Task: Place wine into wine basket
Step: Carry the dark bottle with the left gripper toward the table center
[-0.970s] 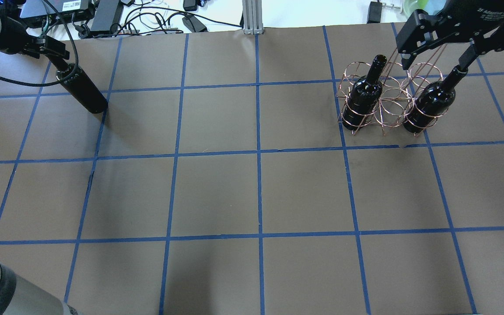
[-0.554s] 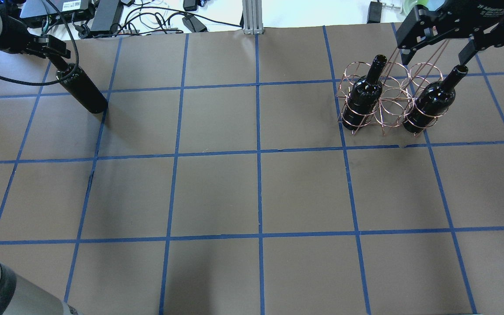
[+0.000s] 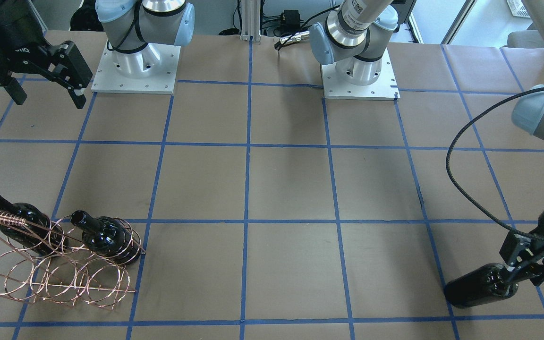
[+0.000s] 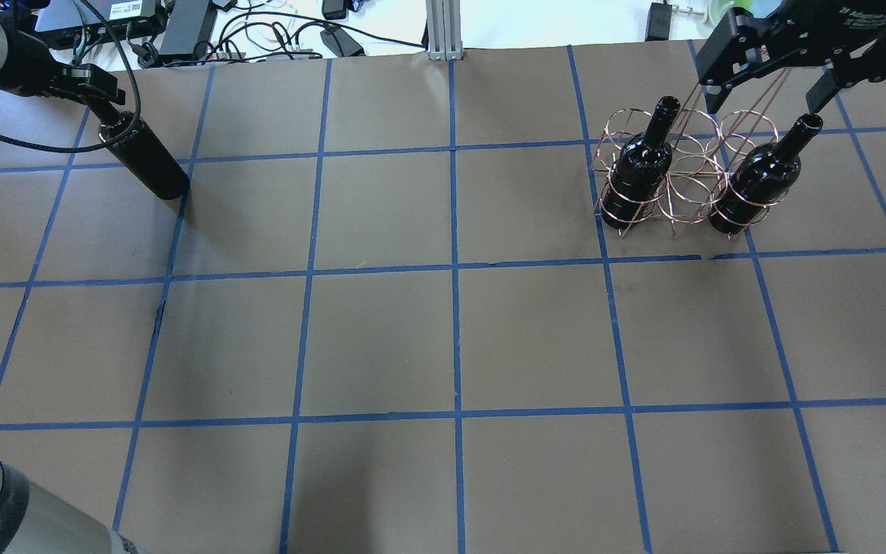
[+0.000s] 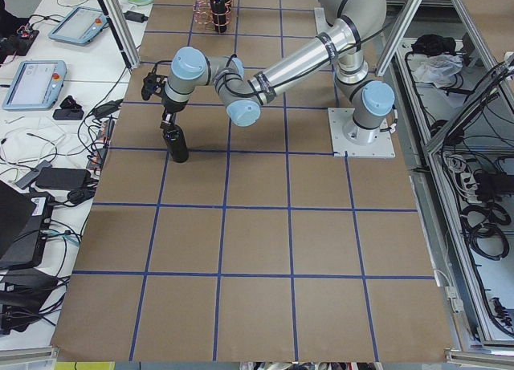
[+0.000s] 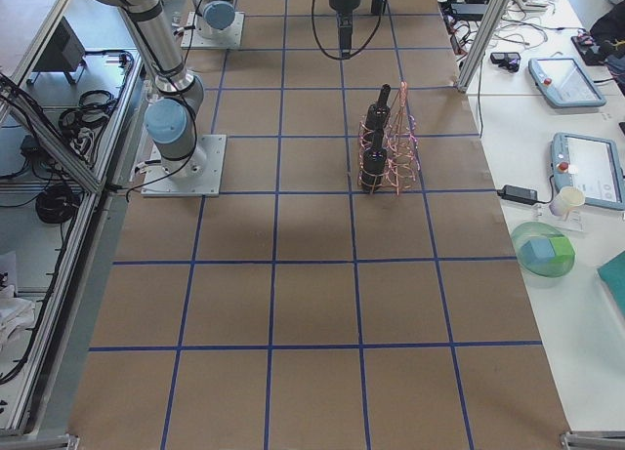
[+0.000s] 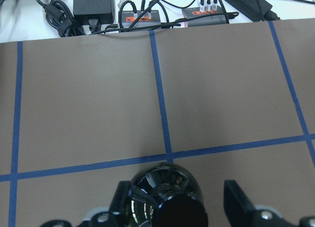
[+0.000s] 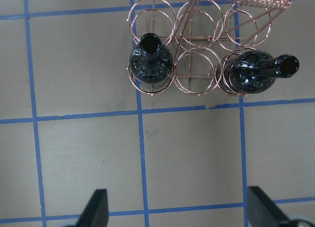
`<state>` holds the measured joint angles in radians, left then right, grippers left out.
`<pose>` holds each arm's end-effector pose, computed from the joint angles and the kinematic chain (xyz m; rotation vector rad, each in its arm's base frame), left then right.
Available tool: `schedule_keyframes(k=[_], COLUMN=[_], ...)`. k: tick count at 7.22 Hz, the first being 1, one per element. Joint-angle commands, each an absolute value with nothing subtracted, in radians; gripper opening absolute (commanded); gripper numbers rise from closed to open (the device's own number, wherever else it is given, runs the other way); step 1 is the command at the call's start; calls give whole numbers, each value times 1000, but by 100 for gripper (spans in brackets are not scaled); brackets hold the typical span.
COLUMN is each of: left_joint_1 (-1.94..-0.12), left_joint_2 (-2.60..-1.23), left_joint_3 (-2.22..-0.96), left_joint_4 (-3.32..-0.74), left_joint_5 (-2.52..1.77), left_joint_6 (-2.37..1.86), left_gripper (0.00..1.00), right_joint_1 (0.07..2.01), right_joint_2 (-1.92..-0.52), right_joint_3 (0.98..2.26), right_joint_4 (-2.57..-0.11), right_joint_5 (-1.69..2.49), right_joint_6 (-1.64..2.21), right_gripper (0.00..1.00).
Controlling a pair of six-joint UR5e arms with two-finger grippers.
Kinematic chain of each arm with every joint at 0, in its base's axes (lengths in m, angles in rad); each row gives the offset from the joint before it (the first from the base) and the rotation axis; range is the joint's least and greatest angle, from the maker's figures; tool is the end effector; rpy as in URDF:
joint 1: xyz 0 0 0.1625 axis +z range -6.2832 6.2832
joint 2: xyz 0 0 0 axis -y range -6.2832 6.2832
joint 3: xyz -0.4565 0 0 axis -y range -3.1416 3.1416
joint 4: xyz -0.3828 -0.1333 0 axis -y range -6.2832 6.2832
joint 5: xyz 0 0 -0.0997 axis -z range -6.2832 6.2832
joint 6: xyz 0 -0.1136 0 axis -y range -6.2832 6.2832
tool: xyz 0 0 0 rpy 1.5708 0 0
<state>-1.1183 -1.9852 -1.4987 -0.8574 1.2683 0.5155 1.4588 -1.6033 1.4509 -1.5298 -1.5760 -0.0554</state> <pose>0.1455 -0.6816 0.3870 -0.1782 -2.9616 0.7031 0.0788 -0.4871 0.5751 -0.0888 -3.1211 0.1728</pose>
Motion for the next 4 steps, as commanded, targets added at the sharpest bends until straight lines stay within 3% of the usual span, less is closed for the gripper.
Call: schedule_keyframes(k=[1, 4], left_joint_1=[-1118, -1118], left_joint_2=[-1987, -1990], left_joint_3=[-1502, -1505], left_joint_4=[-841, -841], left_joint_5=[1266, 1266], left_joint_6=[523, 563], left_gripper=[49, 30], right_joint_1=[1459, 1459], right_joint_2=[-1603, -1603], right_joint_3=[1453, 1456], right_joint_4=[-1529, -1531], right_joint_5=[-1575, -1591], right_joint_6=[-57, -58], right_gripper=[100, 100])
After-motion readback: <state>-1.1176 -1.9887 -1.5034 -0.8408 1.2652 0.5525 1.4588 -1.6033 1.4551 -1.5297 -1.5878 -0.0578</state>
